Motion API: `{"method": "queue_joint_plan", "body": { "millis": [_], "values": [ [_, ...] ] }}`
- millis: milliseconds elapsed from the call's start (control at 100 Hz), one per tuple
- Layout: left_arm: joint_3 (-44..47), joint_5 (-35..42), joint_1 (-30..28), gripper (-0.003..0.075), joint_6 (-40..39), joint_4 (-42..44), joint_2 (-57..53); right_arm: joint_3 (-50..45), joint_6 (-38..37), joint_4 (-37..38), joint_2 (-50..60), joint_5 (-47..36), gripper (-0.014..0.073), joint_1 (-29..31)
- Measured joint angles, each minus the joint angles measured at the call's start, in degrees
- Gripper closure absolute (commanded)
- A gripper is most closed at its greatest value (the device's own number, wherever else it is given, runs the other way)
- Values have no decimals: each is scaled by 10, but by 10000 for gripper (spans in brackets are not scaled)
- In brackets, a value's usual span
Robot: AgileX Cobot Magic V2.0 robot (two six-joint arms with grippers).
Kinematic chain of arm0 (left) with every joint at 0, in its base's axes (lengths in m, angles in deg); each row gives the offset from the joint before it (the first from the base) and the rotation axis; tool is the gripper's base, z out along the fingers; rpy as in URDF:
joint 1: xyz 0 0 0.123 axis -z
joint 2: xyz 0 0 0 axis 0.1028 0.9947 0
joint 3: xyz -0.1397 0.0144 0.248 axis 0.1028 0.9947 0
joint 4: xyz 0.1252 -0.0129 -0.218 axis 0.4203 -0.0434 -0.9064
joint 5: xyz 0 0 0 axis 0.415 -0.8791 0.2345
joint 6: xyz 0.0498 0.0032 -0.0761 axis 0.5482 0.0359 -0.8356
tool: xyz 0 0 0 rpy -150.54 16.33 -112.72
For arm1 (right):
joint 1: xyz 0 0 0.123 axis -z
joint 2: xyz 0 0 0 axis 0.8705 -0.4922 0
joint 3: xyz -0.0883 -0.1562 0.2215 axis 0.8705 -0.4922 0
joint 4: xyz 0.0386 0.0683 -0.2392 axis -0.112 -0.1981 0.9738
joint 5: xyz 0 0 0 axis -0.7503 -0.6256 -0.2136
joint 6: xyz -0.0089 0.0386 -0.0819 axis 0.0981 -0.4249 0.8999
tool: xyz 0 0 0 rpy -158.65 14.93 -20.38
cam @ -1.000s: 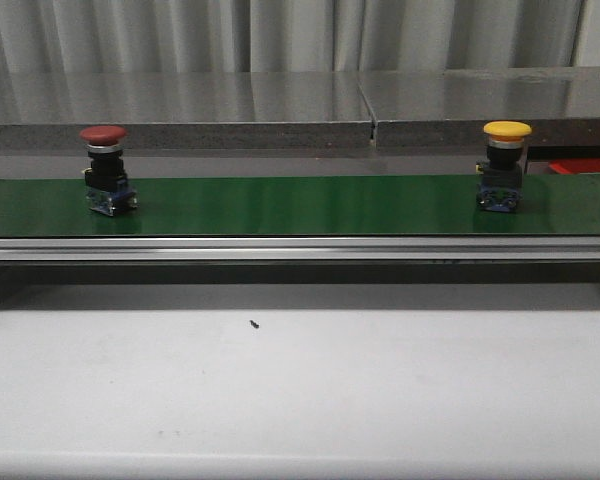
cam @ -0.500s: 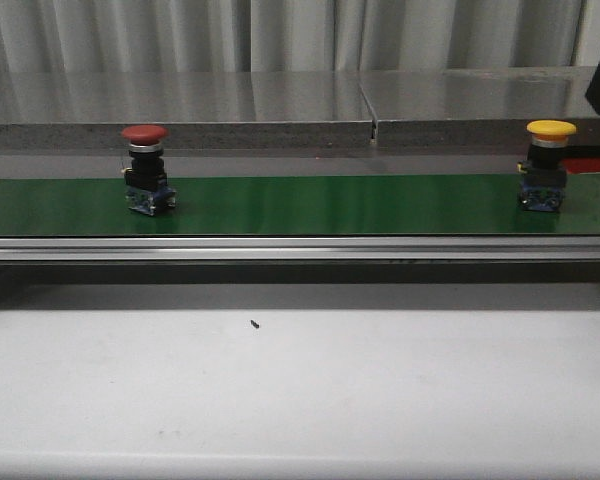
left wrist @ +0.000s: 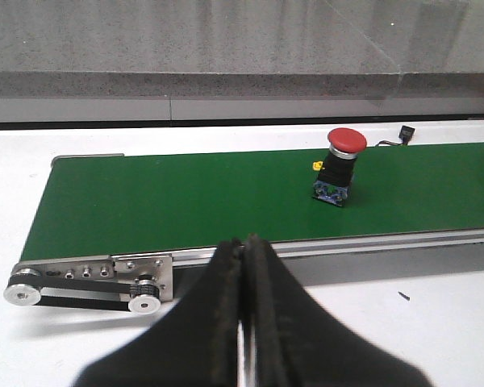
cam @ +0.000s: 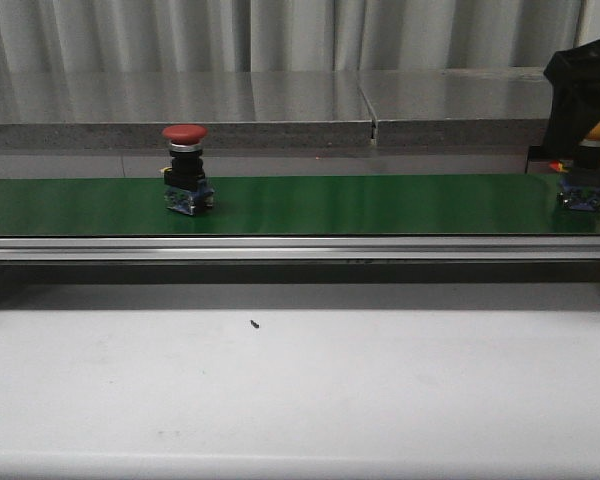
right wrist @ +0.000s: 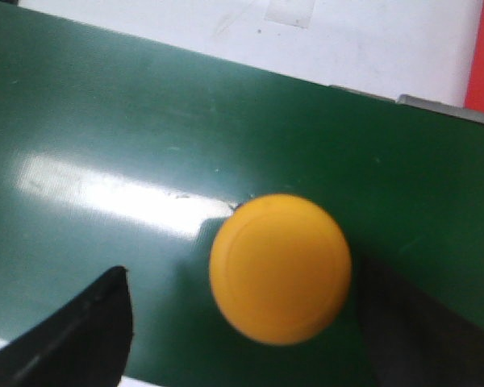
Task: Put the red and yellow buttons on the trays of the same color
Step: 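Grasp the yellow button with the right gripper and carry it over the yellow tray, then lower the yellow button into the yellow tray and open the right gripper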
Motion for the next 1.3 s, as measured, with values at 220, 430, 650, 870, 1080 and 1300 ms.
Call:
{"method": "queue_joint_plan", "body": {
  "millis": [220,430,650,870,1080,1300],
  "values": [
    [0,0,0,739,0,0,0,23,0,4,-31,-1,332,29],
    [0,0,0,739,0,0,0,24,0,6,-35,-1,388,41],
    [0,0,0,739,0,0,0,25,0,9,-4,37,389,44],
    [0,0,0,739,0,0,0,25,-4,9,72,95,389,86],
    [0,0,0,739,0,0,0,25,-8,9,132,168,389,159],
    [0,0,0,739,0,0,0,25,-23,9,152,175,389,263]
  ]
}}
